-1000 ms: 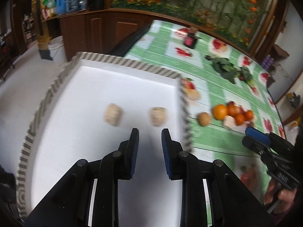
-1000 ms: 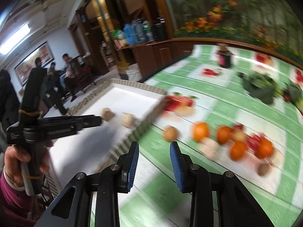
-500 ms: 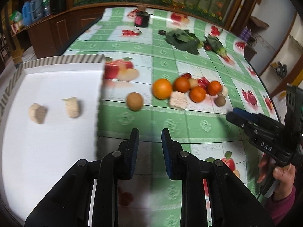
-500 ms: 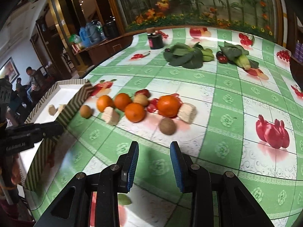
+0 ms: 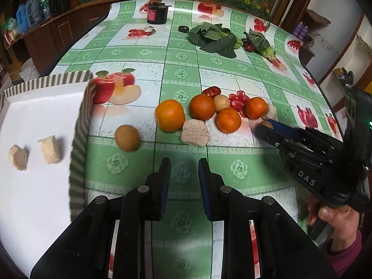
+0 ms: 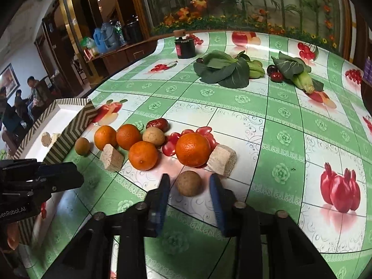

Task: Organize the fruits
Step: 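Move both open tools back toward the fruit on the tablecloth, then grasp a tan cube with the left tool while the right tool grasps a brown kiwi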

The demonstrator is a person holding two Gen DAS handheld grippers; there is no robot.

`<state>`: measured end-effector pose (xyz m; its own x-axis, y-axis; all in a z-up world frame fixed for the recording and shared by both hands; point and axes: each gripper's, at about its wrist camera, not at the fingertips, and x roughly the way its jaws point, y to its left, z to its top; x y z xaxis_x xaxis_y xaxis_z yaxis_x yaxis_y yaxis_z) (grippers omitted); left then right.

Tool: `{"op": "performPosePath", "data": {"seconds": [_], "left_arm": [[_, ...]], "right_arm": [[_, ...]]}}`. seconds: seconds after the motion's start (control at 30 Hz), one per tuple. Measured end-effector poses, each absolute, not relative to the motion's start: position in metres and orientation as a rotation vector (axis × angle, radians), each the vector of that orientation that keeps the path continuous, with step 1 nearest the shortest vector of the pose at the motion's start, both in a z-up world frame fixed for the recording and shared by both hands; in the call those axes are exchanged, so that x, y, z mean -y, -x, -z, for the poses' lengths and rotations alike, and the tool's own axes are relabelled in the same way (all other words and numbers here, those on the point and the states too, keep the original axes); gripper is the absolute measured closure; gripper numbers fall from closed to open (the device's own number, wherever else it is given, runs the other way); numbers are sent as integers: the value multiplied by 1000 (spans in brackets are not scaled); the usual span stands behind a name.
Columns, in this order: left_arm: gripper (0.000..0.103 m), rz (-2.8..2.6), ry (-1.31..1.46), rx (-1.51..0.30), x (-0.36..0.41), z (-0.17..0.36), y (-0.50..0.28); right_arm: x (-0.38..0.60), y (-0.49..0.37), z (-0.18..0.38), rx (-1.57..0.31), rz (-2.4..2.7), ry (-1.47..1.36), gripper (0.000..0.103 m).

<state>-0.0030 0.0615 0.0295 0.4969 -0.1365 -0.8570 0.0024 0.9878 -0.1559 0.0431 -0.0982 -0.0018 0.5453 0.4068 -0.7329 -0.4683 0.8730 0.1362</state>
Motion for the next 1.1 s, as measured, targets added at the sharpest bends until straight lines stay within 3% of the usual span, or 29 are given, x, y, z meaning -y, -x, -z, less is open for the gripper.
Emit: {"op": "performPosePath", "data": {"seconds": [0.03, 1.1], "left_arm": [[81, 75, 136, -1052, -60, -28, 0], [81, 114, 158, -992, -39, -33, -31]], "right_arm": [[99, -43, 2, -847, -528, 76, 81], [114, -47, 4, -876, -606, -39, 81]]}}
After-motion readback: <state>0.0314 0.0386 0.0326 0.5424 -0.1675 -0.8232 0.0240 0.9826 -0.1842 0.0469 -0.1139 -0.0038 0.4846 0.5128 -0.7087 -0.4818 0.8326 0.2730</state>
